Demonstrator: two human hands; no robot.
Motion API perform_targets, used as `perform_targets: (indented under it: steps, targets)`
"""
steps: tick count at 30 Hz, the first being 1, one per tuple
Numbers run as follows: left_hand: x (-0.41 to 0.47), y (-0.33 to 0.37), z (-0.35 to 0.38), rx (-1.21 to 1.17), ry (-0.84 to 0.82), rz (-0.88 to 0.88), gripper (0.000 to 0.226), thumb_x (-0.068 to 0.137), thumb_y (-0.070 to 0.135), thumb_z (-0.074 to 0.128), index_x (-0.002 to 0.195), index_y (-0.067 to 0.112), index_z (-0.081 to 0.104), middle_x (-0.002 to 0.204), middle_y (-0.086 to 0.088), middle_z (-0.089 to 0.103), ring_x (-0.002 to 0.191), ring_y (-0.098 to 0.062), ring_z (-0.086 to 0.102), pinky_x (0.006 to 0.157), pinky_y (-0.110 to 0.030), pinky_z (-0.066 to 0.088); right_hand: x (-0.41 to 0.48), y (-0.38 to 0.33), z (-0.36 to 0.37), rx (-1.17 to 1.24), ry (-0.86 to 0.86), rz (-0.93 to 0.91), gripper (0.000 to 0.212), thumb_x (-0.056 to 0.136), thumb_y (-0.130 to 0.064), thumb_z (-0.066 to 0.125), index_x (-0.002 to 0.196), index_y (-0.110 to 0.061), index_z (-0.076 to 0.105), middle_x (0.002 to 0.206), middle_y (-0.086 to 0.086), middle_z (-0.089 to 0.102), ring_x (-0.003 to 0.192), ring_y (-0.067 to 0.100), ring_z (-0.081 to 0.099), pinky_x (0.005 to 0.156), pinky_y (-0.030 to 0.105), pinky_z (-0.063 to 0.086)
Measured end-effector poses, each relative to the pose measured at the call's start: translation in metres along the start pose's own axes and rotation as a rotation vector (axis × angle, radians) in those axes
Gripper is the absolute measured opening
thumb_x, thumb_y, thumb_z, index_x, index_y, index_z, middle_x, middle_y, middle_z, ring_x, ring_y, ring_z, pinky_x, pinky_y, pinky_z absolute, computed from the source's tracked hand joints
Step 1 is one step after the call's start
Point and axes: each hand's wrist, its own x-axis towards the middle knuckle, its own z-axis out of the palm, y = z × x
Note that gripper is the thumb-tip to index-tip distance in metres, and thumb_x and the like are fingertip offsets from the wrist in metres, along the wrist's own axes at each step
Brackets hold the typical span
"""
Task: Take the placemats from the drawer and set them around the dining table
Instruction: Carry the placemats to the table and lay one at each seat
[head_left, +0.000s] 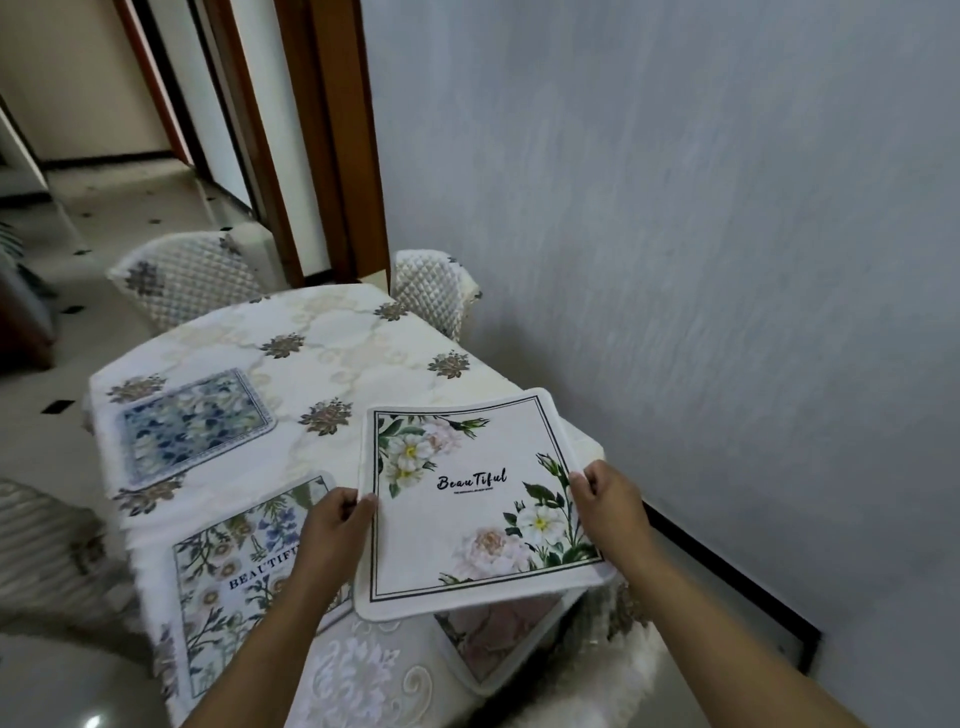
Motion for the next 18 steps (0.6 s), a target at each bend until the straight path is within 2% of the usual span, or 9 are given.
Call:
perform_targets:
  steps: [6,10,13,18]
  targets:
    - [0.013,0.02,0.037,0.022,0.024,-0.028,0.022,0.096,0.024,0.06,0.083,0.006,0.064,0.077,-0.019,0.067,0.062,-0.024,0.056,0.056,-0.03,0.039,0.052,0.025,-0.006,-0.014,-0.051,-0.01,0.033,0.095,-0.031,0.052,0.071,-0.008,0.05,0.063,0.006,0.055,0.057,0.02,0.048,0.05,0.031,0.032]
    - [0.013,0.03,0.064,0.054,0.112,-0.071,0.024,0.095,0.023,0.06,0.079,0.005,0.062,0.071,-0.017,0.062,0.059,-0.022,0.052,0.055,-0.03,0.037,0.095,0.043,-0.001,-0.009,-0.128,-0.065,0.033,0.096,-0.034,0.051,0.069,-0.015,0.048,0.061,0.002,0.054,0.057,0.019,0.051,0.055,0.034,0.041]
    - [0.003,0.046,0.09,0.068,0.208,-0.1,0.028,0.096,0.022,0.059,0.072,0.006,0.055,0.062,-0.008,0.05,0.055,-0.02,0.044,0.052,-0.029,0.03,0.126,0.056,-0.004,0.033,-0.212,-0.139,0.035,0.097,-0.031,0.05,0.066,-0.019,0.041,0.058,-0.002,0.047,0.053,0.014,0.043,0.052,0.032,0.034]
    - [-0.019,0.074,0.146,0.031,0.306,-0.161,0.033,0.097,0.021,0.058,0.068,0.011,0.046,0.058,-0.003,0.038,0.052,-0.019,0.035,0.051,-0.028,0.026,0.177,0.082,-0.031,0.072,-0.319,-0.239,0.035,0.098,-0.029,0.05,0.066,-0.017,0.04,0.059,-0.001,0.045,0.054,0.016,0.04,0.049,0.03,0.029]
